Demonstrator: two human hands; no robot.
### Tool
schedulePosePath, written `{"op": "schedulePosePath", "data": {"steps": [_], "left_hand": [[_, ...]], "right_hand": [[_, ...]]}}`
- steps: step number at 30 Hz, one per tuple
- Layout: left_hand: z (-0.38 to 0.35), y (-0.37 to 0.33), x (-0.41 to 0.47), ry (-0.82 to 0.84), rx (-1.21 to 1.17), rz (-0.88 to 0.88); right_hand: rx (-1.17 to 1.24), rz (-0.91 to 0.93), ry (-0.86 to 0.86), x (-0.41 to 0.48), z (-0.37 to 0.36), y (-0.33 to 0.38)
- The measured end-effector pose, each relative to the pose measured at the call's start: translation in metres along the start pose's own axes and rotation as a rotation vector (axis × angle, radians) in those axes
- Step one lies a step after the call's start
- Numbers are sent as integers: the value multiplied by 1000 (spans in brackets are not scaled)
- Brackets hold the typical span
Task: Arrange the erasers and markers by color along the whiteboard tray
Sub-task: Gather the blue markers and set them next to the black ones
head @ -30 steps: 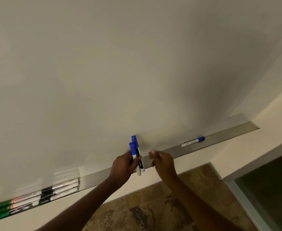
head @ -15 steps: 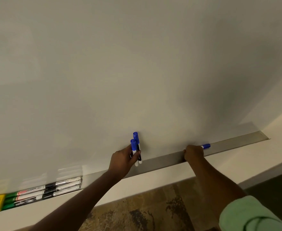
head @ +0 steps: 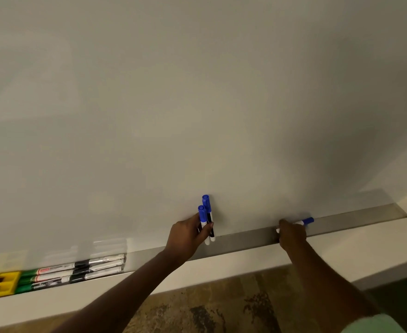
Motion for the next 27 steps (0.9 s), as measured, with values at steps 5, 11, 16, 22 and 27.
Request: {"op": "schedulePosePath", "data": {"steps": [5, 11, 16, 22, 27], "left_hand": [[4, -4, -4, 17, -13, -16], [13, -5, -3, 4, -45, 23], [20, -6, -5, 26, -78, 52], [25, -6, -15, 21, -157, 108], [30, -10, -26, -80, -357, 250]], "right_hand": [[104, 51, -96, -41, 0, -27], [201, 371, 9, -111, 6, -54], [254, 481, 150, -150, 2, -56], [338, 486, 344, -180, -12, -42], [324, 501, 545, -201, -23, -34]]}}
Point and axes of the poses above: each hand's wrist, its own x-axis towards the middle knuckle, its own z-axis out of the back of the hand, y = z × x, the point moved 1 cm from there along x, towards the middle knuckle, and after that the axes turned 13 degrees about -y, right-handed, at the moved point
